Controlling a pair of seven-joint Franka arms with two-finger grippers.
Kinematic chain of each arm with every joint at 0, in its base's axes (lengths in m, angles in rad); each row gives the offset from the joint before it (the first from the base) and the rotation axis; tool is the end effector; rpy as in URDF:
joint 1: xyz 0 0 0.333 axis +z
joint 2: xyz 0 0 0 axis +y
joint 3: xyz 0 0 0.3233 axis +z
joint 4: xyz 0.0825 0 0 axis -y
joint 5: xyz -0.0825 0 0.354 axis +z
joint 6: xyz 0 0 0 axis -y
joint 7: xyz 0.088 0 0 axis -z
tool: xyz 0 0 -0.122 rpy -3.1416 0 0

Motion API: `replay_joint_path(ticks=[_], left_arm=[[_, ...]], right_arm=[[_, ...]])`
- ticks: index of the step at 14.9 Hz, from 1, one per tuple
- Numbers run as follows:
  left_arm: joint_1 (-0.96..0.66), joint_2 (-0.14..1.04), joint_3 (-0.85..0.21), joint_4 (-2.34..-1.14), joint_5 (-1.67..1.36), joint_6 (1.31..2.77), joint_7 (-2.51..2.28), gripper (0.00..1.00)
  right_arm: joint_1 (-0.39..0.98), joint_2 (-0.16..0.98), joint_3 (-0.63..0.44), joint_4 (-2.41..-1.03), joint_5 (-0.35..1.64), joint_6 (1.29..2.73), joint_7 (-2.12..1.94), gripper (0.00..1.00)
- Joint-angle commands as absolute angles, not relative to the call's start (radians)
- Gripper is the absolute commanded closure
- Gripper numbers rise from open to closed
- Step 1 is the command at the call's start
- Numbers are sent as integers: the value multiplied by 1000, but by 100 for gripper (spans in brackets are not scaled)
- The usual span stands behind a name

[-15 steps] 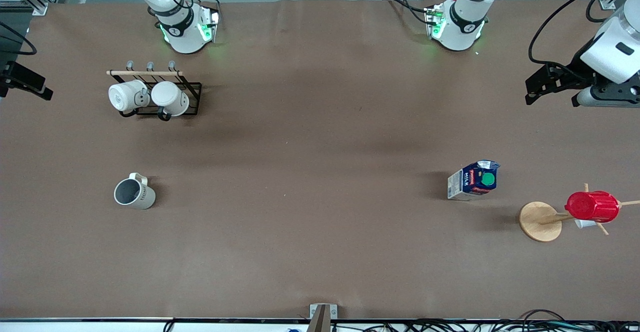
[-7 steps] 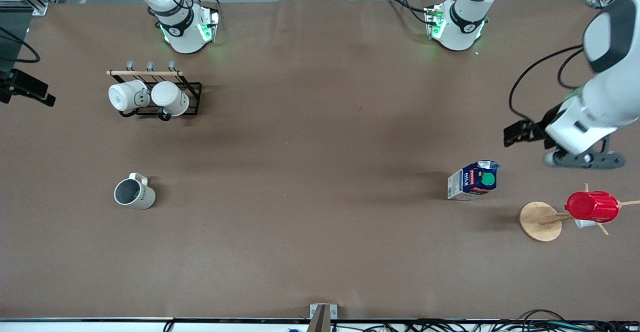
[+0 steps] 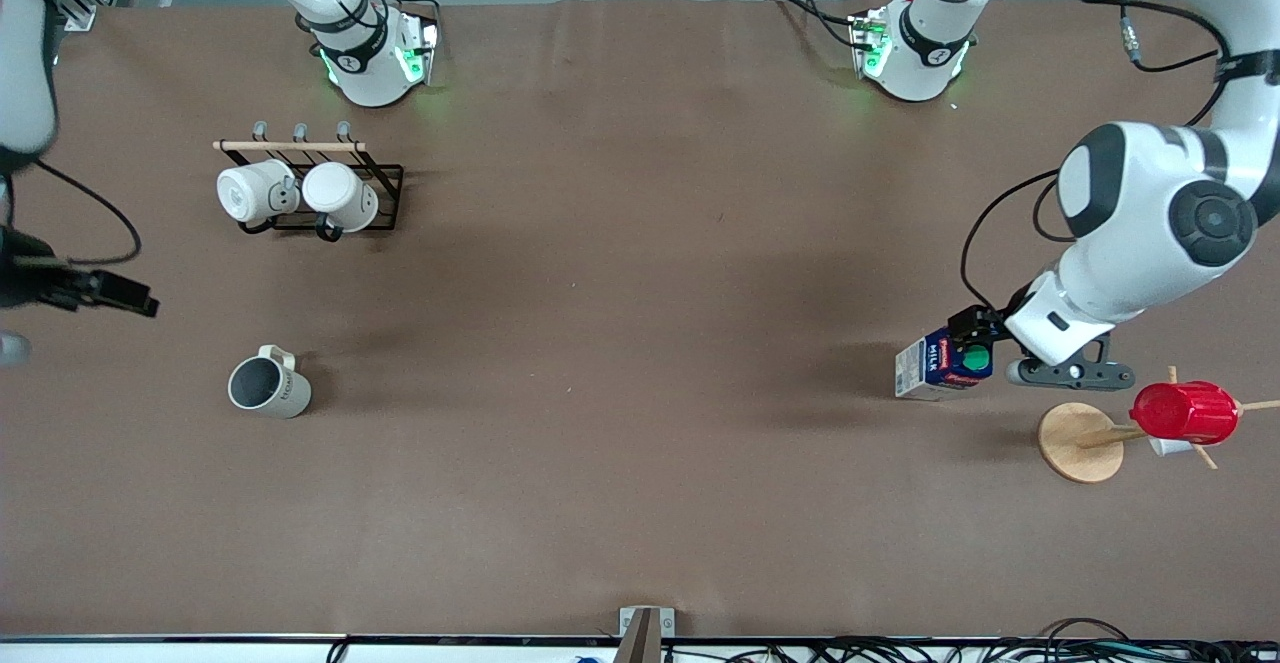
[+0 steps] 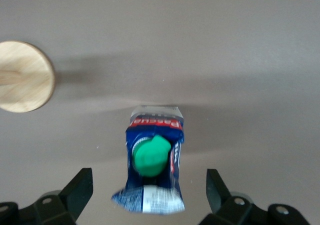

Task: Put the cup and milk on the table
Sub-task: 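Grasp the milk carton with the left gripper while the right gripper grasps the mug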

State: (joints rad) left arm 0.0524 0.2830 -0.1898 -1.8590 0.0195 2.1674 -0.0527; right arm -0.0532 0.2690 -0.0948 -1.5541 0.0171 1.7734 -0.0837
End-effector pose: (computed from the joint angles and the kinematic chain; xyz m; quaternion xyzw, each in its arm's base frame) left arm 0.5981 -0.0746 0.3815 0.9988 -0.0436 0.0135 0.0195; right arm 0.6049 -0.0824 0.4887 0.9992 -0.0327 -0.0246 0.0015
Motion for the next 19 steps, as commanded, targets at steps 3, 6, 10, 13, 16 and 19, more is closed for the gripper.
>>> replay_joint_path(ticks=[3, 6, 10, 13, 16, 19], left_arm=[[51, 333, -192, -1875, 38, 2232, -52, 14], [52, 344, -192, -1881, 38, 2230, -55, 43], [52, 330, -192, -1876, 38, 2211, -49, 67], [51, 279, -195, -1844, 38, 2125, -49, 66], [51, 227, -213, -1790, 38, 2005, -41, 65], [51, 206, -230, -1717, 37, 1884, -41, 65]], right_arm=[[-100, 389, -86, -1678, 23, 2053, -213, 0], [-101, 426, -87, -1787, 23, 2256, -278, 0], [-95, 440, -87, -1893, 21, 2419, -290, 0], [-94, 472, -86, -1927, 21, 2523, -298, 0], [-89, 506, -86, -1927, 21, 2577, -295, 6], [-86, 506, -84, -1928, 23, 2563, -279, 49]])
